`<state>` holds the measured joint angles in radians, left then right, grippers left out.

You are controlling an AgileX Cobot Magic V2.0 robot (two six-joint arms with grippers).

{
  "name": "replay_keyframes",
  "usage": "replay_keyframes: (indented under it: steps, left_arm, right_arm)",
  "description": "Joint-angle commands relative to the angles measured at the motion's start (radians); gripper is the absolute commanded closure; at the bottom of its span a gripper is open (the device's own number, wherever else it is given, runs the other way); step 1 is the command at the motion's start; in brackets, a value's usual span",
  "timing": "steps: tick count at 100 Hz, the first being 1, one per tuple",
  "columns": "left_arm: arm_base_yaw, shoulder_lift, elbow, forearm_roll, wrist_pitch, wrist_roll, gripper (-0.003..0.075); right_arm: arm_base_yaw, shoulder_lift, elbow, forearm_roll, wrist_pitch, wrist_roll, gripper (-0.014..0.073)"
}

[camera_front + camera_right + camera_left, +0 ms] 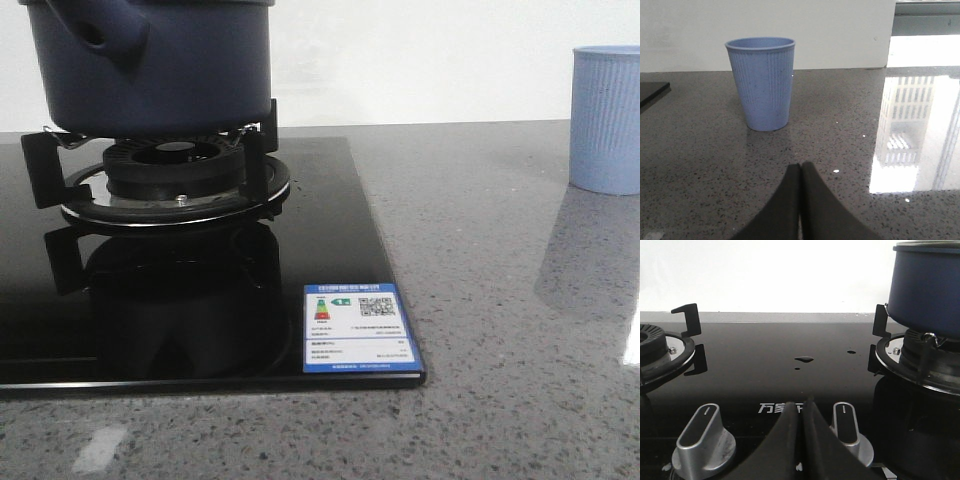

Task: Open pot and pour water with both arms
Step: 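Move the left gripper toward the blue knob on the pot's glass lid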

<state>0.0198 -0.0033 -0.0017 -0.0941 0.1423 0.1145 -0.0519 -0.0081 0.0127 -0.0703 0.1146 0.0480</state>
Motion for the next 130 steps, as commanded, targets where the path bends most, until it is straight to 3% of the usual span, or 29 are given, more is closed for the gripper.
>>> replay_keyframes:
  steps: [1, 100, 130]
  left_arm:
    - [0.0, -0.023, 0.013, -0.009, -0.073, -0.007, 0.074]
    - [0.0, -0.023, 0.013, -0.017, -0.073, -0.007, 0.074]
    - [0.0, -0.023, 0.013, -0.153, -0.173, -0.007, 0.074]
  right_arm:
    - [-0.004, -0.019, 0.023, -0.002, -0.073, -0.009, 0.0663]
    - [-0.004, -0.019, 0.023, 0.0, -0.074, -0.009, 0.0663]
    - [-0.004, -0.019, 0.023, 0.155, -0.125, -0.007, 0.0663]
